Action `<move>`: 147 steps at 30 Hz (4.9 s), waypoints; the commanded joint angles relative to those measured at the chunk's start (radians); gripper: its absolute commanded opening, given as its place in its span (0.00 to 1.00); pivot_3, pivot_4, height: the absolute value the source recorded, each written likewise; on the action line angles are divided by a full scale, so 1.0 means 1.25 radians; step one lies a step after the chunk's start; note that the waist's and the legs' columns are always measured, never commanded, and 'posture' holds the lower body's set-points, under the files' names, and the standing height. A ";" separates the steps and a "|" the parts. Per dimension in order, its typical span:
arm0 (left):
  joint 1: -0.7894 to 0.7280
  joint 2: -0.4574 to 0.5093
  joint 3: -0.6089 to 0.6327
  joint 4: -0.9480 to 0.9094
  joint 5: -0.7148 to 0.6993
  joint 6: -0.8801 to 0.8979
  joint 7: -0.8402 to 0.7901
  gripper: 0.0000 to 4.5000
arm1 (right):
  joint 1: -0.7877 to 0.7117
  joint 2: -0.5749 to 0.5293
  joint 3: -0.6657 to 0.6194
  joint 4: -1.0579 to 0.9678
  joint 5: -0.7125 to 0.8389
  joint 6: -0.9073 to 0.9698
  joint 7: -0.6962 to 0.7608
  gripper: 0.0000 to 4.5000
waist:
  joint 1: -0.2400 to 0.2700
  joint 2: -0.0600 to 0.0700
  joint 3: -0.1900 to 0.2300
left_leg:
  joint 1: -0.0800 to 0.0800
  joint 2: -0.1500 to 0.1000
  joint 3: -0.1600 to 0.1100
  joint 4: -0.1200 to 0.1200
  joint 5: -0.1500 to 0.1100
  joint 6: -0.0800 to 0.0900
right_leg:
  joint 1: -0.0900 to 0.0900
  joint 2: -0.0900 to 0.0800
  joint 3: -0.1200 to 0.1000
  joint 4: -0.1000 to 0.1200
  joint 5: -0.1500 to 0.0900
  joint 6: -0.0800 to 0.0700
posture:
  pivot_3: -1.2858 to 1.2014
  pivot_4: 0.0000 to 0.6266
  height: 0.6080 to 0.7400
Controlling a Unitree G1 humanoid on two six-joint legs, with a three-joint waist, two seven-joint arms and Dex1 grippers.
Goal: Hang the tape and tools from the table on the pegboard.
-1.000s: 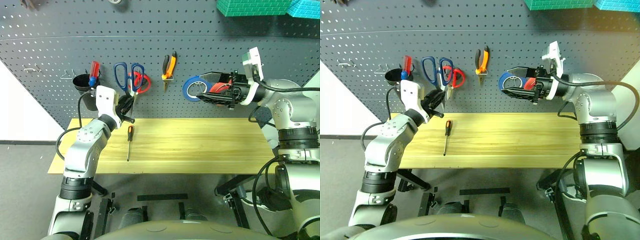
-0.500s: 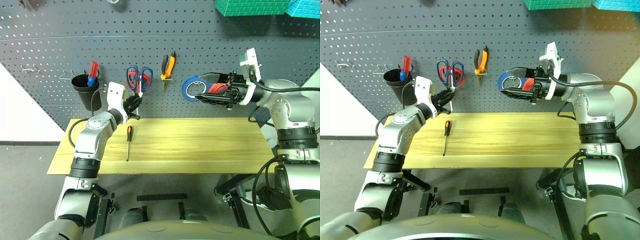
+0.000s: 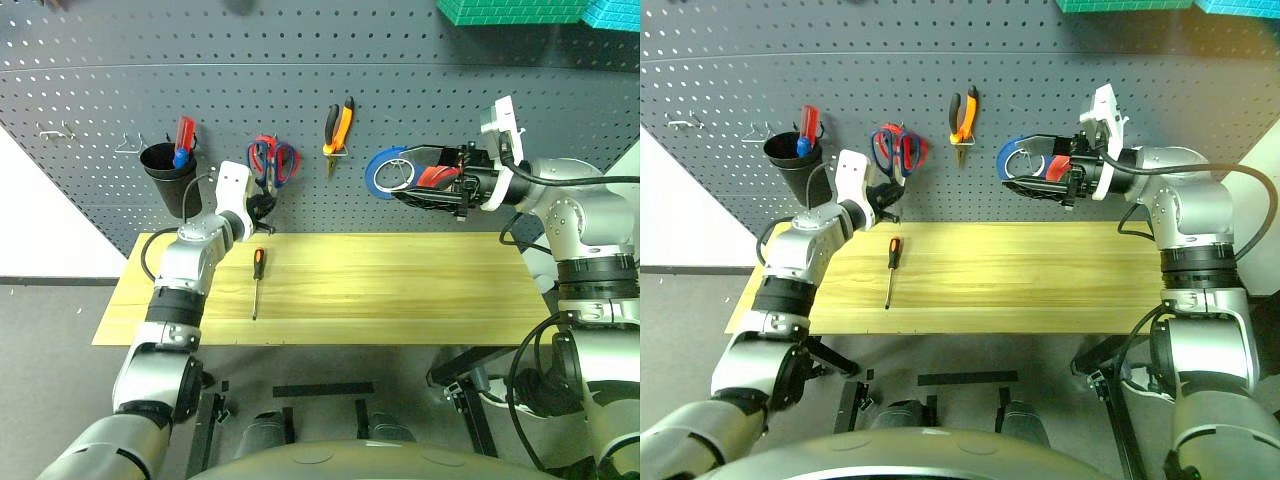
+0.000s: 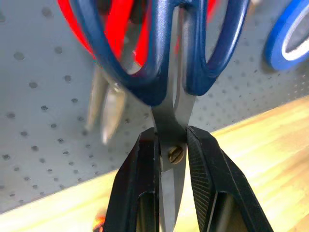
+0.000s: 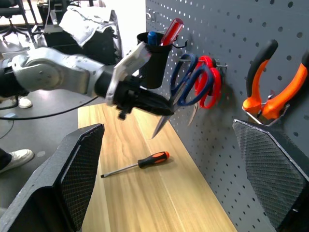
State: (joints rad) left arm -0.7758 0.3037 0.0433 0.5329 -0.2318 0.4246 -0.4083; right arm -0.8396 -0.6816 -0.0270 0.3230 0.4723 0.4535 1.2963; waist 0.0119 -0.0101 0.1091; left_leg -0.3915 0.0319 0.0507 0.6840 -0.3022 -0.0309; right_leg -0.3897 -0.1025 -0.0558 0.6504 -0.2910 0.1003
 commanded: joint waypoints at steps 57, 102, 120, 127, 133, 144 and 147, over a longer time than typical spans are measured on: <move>0.330 0.063 0.092 -0.472 -0.040 0.117 0.064 0.99 | 0.013 0.034 0.037 0.030 -0.038 -0.022 0.071 1.00 | 0.023 -0.001 0.002 | 0.000 0.000 0.000 -0.001 -0.003 0.005 | 0.000 0.000 0.001 -0.001 0.000 0.000 | 0.57 0.17 0.94; -0.083 -0.104 0.088 0.175 0.071 0.253 0.324 0.99 | -0.117 0.179 0.124 0.329 -0.243 -0.264 0.053 1.00 | 0.018 -0.006 0.148 | -0.014 0.000 -0.002 0.001 -0.001 0.002 | -0.013 -0.002 -0.004 0.001 0.000 0.000 | 0.54 0.52 0.94; -0.092 -0.117 0.133 0.240 0.064 0.261 0.375 0.29 | -0.074 0.135 0.110 0.258 -0.233 -0.235 0.058 1.00 | -0.001 -0.005 0.152 | -0.014 0.000 -0.002 0.001 -0.001 0.001 | -0.013 -0.003 -0.005 0.001 0.000 0.000 | 0.53 0.49 0.94; -0.086 -0.108 0.146 0.200 0.058 0.280 0.375 0.11 | -0.082 0.117 0.100 0.242 -0.218 -0.210 0.075 1.00 | -0.001 -0.005 0.152 | -0.014 0.000 -0.002 0.001 -0.001 0.001 | -0.013 -0.003 -0.005 0.001 0.000 0.000 | 0.53 0.47 0.94; 0.023 -0.089 0.074 -0.098 0.055 0.407 0.313 0.11 | -0.075 0.100 0.084 0.193 -0.194 -0.184 0.094 1.00 | -0.003 -0.005 0.151 | -0.015 0.000 -0.002 0.000 -0.001 0.001 | -0.014 -0.003 -0.005 0.001 0.000 0.000 | 0.54 0.40 0.94; 0.320 0.031 0.012 -0.702 0.011 0.373 0.149 0.11 | -0.040 0.071 0.022 0.038 -0.085 -0.040 0.091 1.00 | 0.008 -0.006 0.147 | -0.016 0.000 -0.003 0.001 0.001 -0.002 | -0.014 -0.003 -0.006 0.000 0.000 0.000 | 0.55 0.27 0.94; 0.360 0.029 0.035 -0.768 -0.013 0.330 0.124 0.11 | -0.035 0.067 0.014 0.009 -0.064 -0.016 0.085 1.00 | 0.015 -0.006 0.137 | -0.016 0.000 -0.003 0.001 0.001 -0.002 | -0.014 -0.003 -0.006 0.000 0.000 0.000 | 0.56 0.23 0.94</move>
State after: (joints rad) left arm -0.4281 0.3431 0.0578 -0.3652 -0.2283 0.8829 -0.2344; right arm -0.8782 -0.5785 0.0247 0.3827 0.3615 0.4205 1.4063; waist 0.0306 -0.0180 0.2801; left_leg -0.4116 0.0321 0.0476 0.6852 -0.3008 -0.0336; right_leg -0.4072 -0.1066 -0.0632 0.6503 -0.2907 0.1007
